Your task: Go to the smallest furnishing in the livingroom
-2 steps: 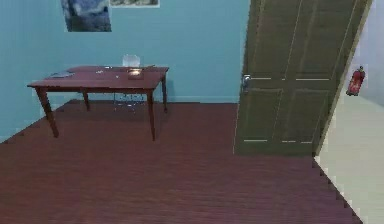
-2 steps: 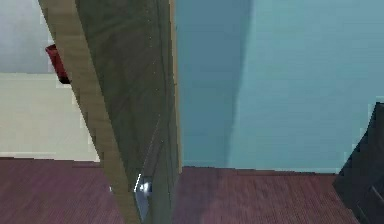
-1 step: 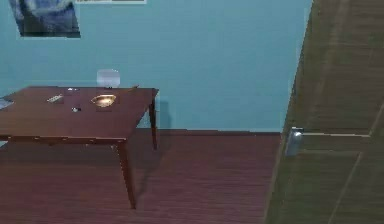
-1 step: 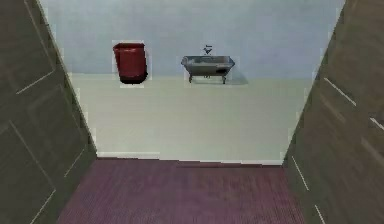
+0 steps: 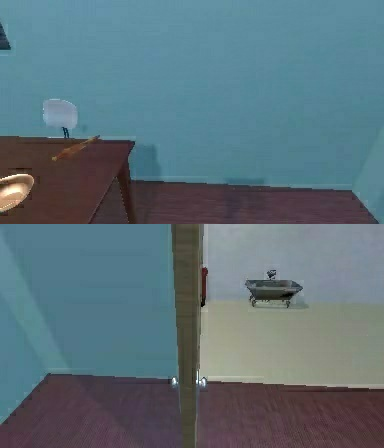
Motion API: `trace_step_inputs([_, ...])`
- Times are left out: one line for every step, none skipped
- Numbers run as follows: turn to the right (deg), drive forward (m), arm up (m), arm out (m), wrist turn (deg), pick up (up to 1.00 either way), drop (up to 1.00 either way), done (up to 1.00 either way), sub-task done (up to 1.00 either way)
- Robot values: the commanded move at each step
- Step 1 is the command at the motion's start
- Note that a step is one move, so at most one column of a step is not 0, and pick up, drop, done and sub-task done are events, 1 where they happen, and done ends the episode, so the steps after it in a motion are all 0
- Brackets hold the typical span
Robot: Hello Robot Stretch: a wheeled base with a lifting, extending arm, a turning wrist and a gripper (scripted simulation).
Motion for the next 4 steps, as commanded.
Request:
trace_step_inputs([0.0, 0.9, 0.0, 0.0, 0.0, 0.0, 0.0, 0.0, 0.0])
trace_step_inputs([-45.0, 0.0, 0.0, 0.0, 0.0, 0.0, 0.0, 0.0, 0.0])
trace_step_inputs([-27.0, 0.0, 0.0, 0.0, 0.0, 0.0, 0.0, 0.0, 0.0])
trace_step_inputs([0.0, 0.0, 0.0, 0.0, 0.0, 0.0, 0.0, 1.0, 0.0])
